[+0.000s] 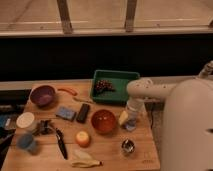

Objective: Place towel in plastic cup

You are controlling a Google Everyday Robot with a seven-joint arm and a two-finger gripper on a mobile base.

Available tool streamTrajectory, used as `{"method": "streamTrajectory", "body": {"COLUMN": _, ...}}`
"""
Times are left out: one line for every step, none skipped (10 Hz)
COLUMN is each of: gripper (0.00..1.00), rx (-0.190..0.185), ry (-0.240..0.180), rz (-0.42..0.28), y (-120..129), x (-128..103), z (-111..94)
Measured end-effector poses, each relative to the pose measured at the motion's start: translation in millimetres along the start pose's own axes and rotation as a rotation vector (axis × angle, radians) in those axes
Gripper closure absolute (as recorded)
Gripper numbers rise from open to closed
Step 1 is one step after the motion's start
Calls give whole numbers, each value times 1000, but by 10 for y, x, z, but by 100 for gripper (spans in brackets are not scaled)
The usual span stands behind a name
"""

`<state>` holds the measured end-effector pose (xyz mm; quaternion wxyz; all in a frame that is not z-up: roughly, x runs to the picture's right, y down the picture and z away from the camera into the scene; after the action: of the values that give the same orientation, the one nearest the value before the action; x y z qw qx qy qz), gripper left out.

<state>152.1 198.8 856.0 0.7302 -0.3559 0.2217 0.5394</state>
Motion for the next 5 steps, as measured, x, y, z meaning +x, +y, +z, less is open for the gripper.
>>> {"method": "streamTrajectory", "body": {"gripper": 20, "rx": 0, "ry": 8, "rz": 0, "y": 26, "x": -12, "z": 63}}
{"method": "streamTrajectory", "body": {"gripper": 20, "rx": 0, "ry": 10, "rz": 0, "y": 32, "x": -11, "z": 90}}
{"method": "streamTrajectory", "body": {"gripper": 21, "rx": 2, "ry": 9, "rz": -4, "y": 46, "x": -6, "z": 107}}
{"method": "streamTrajectory", "body": {"gripper": 27, "rx": 11, "ry": 5, "rz": -13, "y": 62, "x": 9, "z": 114}}
{"method": "streamTrajectory", "body": {"gripper": 38, "rx": 15, "ry": 0, "rz": -22, "y": 79, "x": 18, "z": 108}}
